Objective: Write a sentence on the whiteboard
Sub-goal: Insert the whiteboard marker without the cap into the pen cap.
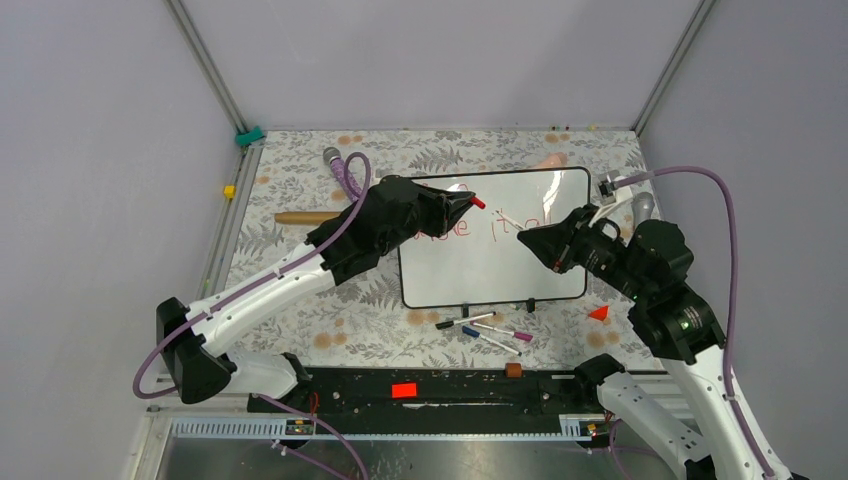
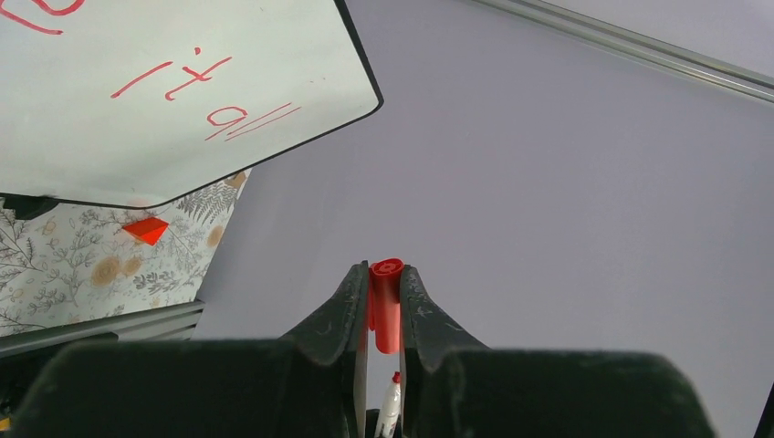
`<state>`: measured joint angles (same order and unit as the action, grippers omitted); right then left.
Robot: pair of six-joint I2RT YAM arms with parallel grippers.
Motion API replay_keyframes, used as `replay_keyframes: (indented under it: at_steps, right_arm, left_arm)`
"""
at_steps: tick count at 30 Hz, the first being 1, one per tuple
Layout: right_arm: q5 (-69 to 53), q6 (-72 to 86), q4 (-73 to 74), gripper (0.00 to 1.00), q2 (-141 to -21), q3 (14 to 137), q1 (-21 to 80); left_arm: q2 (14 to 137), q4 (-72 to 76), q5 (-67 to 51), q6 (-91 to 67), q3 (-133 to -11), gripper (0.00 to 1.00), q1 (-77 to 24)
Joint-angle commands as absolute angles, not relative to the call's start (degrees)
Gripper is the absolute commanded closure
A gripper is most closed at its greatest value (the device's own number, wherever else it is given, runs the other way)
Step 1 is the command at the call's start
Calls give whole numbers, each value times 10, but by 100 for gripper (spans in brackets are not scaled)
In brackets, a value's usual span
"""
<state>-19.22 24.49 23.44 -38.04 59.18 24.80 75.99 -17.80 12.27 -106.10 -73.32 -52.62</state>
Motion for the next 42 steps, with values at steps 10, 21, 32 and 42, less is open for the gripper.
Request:
replay_keyframes:
  at_steps: [10, 21, 32, 42]
  right_arm:
    - [-203, 242, 195, 100, -405, 604, 259]
    - [-199, 243, 186, 100, -415, 603, 267]
    - [-188, 250, 176, 100, -416, 593, 269]
    - [-176, 256, 172, 100, -421, 582, 269]
  left_arm:
    - [763, -147, 138, -1069, -743, 100, -534]
    - [760, -135, 138, -1070, -735, 100, -536]
    - [759, -132, 136, -1070, -732, 100, -538]
    - [762, -124, 133, -1069, -729, 100, -544]
